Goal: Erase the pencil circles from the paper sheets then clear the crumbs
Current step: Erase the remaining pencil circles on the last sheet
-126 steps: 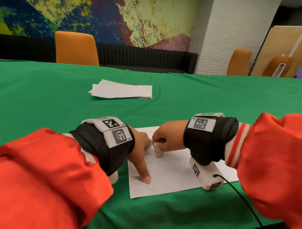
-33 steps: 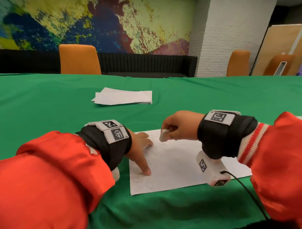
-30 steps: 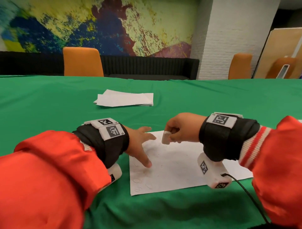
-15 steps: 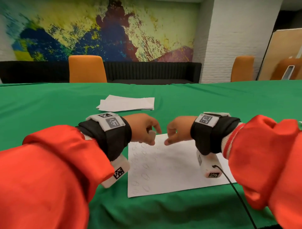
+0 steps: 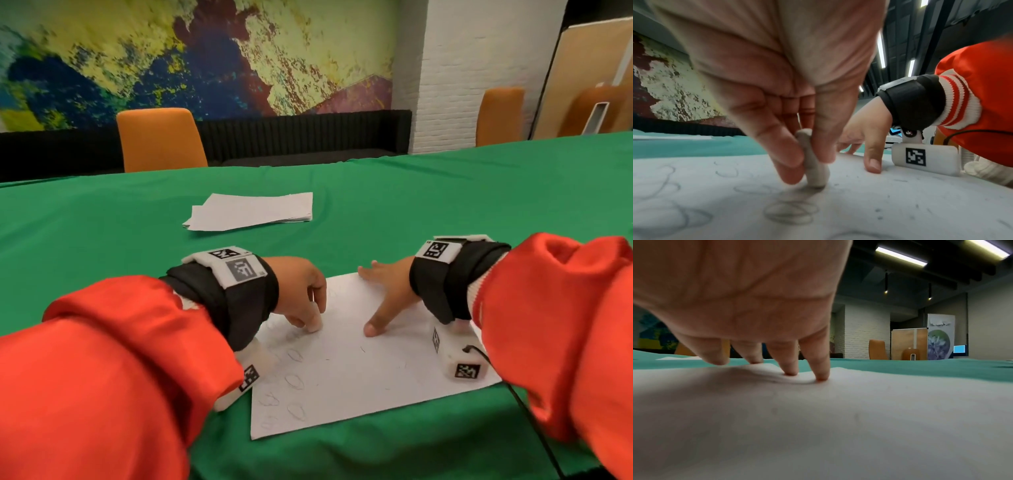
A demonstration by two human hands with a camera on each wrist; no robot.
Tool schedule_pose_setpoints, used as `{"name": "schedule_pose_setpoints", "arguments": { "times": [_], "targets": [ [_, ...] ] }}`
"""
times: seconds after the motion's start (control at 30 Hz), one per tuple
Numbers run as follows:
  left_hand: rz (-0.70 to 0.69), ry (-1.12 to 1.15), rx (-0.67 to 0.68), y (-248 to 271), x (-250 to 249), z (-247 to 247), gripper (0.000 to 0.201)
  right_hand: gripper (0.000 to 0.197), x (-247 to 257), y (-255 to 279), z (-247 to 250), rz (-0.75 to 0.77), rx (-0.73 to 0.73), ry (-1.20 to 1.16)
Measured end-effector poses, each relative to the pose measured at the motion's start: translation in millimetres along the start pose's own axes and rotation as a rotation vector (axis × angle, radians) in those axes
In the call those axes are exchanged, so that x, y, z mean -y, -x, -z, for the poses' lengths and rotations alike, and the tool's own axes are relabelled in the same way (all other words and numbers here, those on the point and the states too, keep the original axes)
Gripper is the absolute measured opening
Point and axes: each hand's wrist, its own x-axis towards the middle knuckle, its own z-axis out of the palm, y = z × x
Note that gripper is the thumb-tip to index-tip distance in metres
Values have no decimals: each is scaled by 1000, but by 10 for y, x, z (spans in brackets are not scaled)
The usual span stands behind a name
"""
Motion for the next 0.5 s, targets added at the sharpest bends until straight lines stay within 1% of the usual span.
{"name": "schedule_pose_setpoints", "arguments": {
  "times": [0.07,0.1,0.17,0.23,0.3,0.43,0.5],
  "targets": [
    [-4,36,3,-12,-2,1,10,117,21,20,-15,-17,-37,-3],
    [-6,45,3,-9,2,9,9,115,40,31,-17,-21,-56,18],
    [-5,35,7,3,31,32,9,103,63,60,22,-26,-73,78],
    [4,2,14,21,73,41,8,91,38,79,80,-43,-53,86],
    [20,-5,26,47,120,30,8,85,-35,67,126,-84,-51,75],
    [19,1,39,129,173,7,9,87,-188,-11,161,-177,-53,31],
    [16,-3,38,171,185,8,11,85,-201,-14,206,-189,-107,8]
  ]
}}
